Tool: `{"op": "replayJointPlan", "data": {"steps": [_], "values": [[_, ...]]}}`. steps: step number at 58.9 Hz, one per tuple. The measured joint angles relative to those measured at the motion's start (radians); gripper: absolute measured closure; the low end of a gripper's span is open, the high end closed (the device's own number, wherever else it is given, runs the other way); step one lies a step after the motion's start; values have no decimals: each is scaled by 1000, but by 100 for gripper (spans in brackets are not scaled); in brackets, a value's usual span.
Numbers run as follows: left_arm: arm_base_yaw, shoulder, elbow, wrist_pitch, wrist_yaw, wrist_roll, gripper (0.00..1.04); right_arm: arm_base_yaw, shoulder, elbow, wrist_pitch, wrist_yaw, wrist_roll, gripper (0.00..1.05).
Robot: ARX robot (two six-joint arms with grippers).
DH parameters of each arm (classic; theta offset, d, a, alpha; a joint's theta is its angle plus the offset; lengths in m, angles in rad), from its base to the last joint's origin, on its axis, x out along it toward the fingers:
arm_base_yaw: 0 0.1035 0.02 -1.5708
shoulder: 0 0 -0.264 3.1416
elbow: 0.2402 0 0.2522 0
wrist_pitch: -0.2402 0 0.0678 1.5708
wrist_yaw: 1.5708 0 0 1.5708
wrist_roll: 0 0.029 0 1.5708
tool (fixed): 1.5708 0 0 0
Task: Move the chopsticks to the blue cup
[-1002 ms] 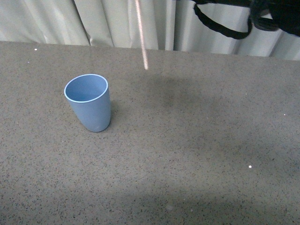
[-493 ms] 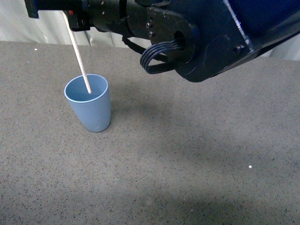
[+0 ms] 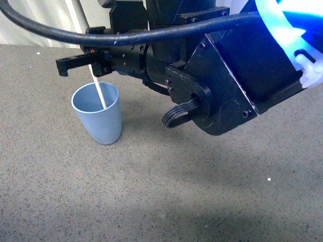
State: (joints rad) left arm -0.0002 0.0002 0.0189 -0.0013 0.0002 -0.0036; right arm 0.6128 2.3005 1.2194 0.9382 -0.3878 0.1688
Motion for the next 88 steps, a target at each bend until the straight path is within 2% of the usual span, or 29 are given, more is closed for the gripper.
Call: {"op": "replayJointPlan", "data": {"steps": [7, 12, 17, 22, 29, 32, 34, 42, 52, 67, 76, 81, 88], "values": [[0, 0, 0, 0, 0, 0, 7, -4, -12, -43, 4, -4, -8, 80], [0, 0, 0, 0, 0, 0, 7, -15, -58, -105, 30, -6, -13, 61], [0, 0, 0, 0, 0, 0, 7, -25, -99, -138, 42, 14, -16, 48], [0, 0, 0, 0, 0, 0, 7, -45, -148, -176, 43, 70, -8, 34], [0, 0, 0, 0, 0, 0, 7, -92, -225, -237, -41, 230, 8, 13], [0, 0, 0, 0, 0, 0, 7, -114, -249, -263, -64, 286, 21, 7], [0, 0, 0, 0, 0, 0, 7, -139, -274, -292, -92, 346, 28, 9], [0, 0, 0, 0, 0, 0, 7, -225, -365, -389, -157, 459, 34, 9], [0, 0, 0, 0, 0, 0, 7, -312, -537, -538, -224, 525, 8, 9], [0, 0, 0, 0, 0, 0, 7, -329, -864, -753, -317, 613, -31, 9], [0, 0, 0, 0, 0, 0, 7, -294, -1101, -885, -404, 713, -26, 9], [0, 0, 0, 0, 0, 0, 7, -278, -1241, -1061, -142, 726, -111, 27], [0, 0, 0, 0, 0, 0, 7, -328, -1407, -1169, -95, 662, -150, 52]]}}
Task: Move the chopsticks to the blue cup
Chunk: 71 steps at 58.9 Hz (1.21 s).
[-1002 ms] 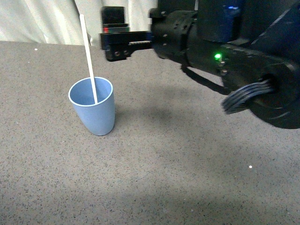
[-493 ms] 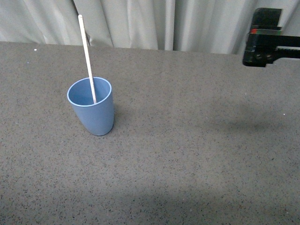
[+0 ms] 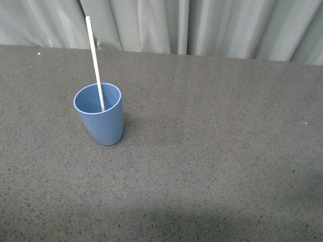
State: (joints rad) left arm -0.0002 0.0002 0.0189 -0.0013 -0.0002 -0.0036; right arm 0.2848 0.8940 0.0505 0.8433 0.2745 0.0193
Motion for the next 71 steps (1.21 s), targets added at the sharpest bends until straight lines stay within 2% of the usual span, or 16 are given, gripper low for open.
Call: {"op": "replayJointPlan", "data": {"steps": [4, 16, 27, 30, 34, 71], "values": [[0, 0, 0, 0, 0, 0, 7, -43, -66, -27, -63, -42, -9, 68], [0, 0, 0, 0, 0, 0, 7, -122, -251, -41, -216, -121, -19, 104], [0, 0, 0, 0, 0, 0, 7, -167, -367, -46, -326, -163, -17, 104], [0, 0, 0, 0, 0, 0, 7, -234, -422, -46, -373, -255, -17, 104], [0, 0, 0, 0, 0, 0, 7, -278, -470, -46, -420, -267, -17, 104], [0, 0, 0, 0, 0, 0, 7, -282, -695, -46, -640, -275, -17, 104]]}}
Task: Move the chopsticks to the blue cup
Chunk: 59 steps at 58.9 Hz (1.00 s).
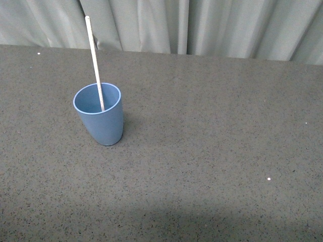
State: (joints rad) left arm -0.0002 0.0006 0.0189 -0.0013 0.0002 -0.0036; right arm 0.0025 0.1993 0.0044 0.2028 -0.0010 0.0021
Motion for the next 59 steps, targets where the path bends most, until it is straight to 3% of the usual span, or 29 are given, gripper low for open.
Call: {"op": "replayJointPlan", "data": {"steps": [7, 12, 26, 36, 52, 59], "values": [[0, 0, 0, 0, 0, 0, 7, 0, -26, 0, -26, 0, 0, 104], [0, 0, 0, 0, -1, 0, 7, 0, -157, 1, -191, -1, 0, 104], [0, 0, 0, 0, 0, 0, 7, 0, -194, 1, -201, 0, -2, 102], [0, 0, 0, 0, 0, 0, 7, 0, -195, 1, -201, -1, -2, 74], [0, 0, 0, 0, 0, 0, 7, 0, -195, 1, -201, -1, -2, 10], [0, 0, 0, 0, 0, 0, 7, 0, -195, 1, -201, 0, -2, 9]]}}
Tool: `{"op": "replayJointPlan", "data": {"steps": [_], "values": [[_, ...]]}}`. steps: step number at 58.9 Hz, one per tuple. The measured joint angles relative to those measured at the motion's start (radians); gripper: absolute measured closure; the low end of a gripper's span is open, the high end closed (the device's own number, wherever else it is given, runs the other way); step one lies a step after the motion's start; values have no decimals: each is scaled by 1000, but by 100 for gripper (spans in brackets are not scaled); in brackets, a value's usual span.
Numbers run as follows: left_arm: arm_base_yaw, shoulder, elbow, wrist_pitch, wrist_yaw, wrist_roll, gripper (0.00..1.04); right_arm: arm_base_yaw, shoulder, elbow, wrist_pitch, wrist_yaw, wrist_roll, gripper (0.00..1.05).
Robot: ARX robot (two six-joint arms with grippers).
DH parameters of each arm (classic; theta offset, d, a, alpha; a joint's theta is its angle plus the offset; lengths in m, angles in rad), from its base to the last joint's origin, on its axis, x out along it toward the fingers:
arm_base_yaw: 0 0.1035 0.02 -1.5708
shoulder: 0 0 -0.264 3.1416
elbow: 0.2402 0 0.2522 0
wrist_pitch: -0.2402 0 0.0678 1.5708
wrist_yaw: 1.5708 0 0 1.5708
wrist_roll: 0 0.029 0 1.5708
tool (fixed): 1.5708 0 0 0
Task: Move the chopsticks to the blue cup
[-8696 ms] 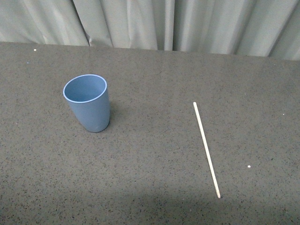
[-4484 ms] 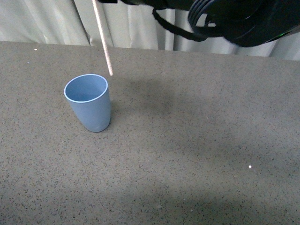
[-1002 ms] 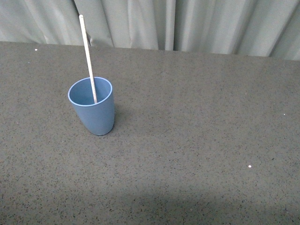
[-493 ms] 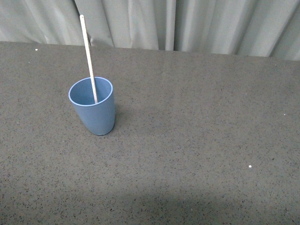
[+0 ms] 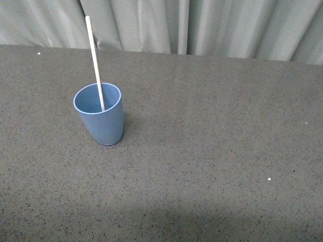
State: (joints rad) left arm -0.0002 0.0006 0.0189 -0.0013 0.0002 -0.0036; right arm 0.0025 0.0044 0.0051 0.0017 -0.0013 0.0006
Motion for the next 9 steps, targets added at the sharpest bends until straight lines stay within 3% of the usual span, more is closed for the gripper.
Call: {"op": "replayJointPlan", "data": {"steps": [9], "values": [[0, 0, 0, 0, 0, 0, 7, 0, 0, 0, 0, 0, 0, 9]]}}
